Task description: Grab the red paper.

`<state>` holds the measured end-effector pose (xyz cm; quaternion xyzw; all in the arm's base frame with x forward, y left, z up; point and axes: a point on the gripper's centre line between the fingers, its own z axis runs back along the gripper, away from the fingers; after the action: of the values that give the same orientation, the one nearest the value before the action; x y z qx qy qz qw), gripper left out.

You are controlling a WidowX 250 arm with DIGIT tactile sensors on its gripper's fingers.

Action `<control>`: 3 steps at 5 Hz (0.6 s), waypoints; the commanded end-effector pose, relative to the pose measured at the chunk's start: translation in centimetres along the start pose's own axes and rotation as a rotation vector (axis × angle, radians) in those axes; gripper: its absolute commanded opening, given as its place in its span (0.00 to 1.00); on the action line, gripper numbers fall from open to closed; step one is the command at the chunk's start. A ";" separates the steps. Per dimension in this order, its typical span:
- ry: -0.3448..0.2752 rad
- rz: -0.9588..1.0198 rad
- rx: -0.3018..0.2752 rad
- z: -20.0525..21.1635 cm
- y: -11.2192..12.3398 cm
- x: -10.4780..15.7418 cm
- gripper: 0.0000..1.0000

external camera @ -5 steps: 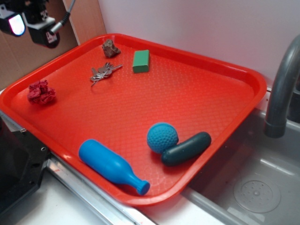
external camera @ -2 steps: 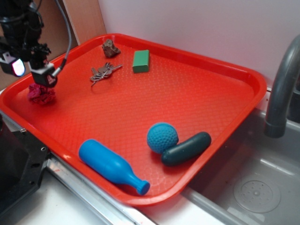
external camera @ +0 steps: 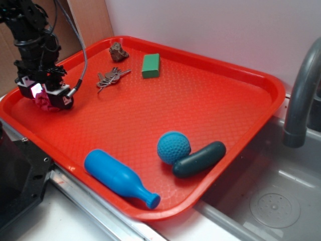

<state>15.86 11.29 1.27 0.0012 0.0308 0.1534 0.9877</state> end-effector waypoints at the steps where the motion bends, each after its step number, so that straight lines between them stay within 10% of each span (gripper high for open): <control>1: 0.007 0.015 0.027 1.4 0.6 -2.7 0.00; 3: -0.086 -0.044 -0.089 10.1 -3.8 -2.2 0.00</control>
<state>15.51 6.53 10.62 -0.0430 -0.0012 0.1366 0.9897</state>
